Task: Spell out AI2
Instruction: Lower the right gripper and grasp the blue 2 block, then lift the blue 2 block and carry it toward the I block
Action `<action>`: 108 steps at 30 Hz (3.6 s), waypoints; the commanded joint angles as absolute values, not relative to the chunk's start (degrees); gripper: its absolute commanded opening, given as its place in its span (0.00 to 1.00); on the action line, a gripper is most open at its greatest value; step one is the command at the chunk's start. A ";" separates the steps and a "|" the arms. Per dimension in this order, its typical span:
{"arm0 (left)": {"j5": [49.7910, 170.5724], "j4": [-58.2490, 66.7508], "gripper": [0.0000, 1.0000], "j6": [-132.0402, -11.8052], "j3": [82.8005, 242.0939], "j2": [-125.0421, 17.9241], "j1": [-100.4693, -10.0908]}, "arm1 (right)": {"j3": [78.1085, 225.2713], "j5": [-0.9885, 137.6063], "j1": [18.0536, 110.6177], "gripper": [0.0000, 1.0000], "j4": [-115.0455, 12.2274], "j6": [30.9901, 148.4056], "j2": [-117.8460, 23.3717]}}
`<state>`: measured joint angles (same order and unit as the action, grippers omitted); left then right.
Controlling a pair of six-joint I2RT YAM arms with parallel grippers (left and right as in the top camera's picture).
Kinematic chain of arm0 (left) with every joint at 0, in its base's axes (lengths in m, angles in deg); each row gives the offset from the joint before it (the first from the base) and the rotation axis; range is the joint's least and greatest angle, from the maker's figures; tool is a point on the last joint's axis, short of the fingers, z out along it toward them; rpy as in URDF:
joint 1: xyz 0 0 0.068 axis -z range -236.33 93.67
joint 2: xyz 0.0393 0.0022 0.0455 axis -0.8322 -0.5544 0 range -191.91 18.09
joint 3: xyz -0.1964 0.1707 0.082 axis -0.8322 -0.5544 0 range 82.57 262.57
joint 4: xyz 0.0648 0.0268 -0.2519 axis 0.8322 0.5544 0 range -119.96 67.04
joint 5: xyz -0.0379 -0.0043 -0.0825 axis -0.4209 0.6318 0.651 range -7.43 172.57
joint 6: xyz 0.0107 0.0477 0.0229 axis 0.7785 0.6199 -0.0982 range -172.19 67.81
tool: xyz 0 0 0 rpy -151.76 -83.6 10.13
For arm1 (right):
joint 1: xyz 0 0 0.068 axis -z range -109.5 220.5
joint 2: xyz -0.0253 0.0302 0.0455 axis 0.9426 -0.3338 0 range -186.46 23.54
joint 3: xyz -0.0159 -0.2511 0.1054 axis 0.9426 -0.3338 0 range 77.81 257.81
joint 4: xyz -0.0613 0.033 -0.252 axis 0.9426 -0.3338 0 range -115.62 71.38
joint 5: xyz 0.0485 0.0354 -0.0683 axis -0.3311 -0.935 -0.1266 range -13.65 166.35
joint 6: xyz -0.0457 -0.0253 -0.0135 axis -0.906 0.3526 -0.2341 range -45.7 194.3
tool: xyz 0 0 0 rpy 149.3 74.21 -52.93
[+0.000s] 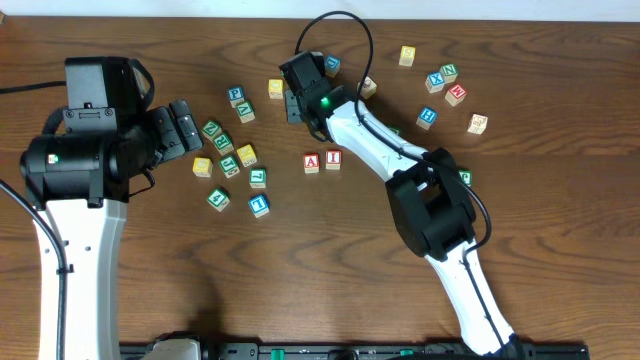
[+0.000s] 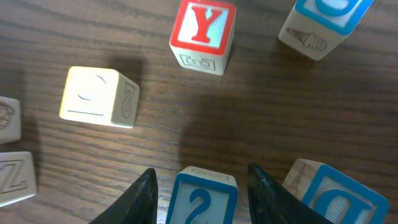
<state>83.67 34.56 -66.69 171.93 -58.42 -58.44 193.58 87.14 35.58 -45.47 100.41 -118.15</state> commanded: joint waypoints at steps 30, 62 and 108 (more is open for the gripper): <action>82.97 34.73 0.98 -65.75 171.71 -58.92 -58.64 | 194.28 88.45 35.15 0.30 -46.94 101.02 -120.05; 82.97 34.73 0.98 -65.75 171.71 -58.92 -58.64 | 194.39 88.45 35.32 0.24 -52.82 97.33 -104.60; 82.97 34.73 0.98 -65.75 171.71 -58.92 -58.61 | 171.39 86.50 37.51 0.25 -68.10 106.94 -94.72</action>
<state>83.69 34.53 -66.71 171.93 -58.42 -58.44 173.67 86.29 37.29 -69.39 105.59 -95.31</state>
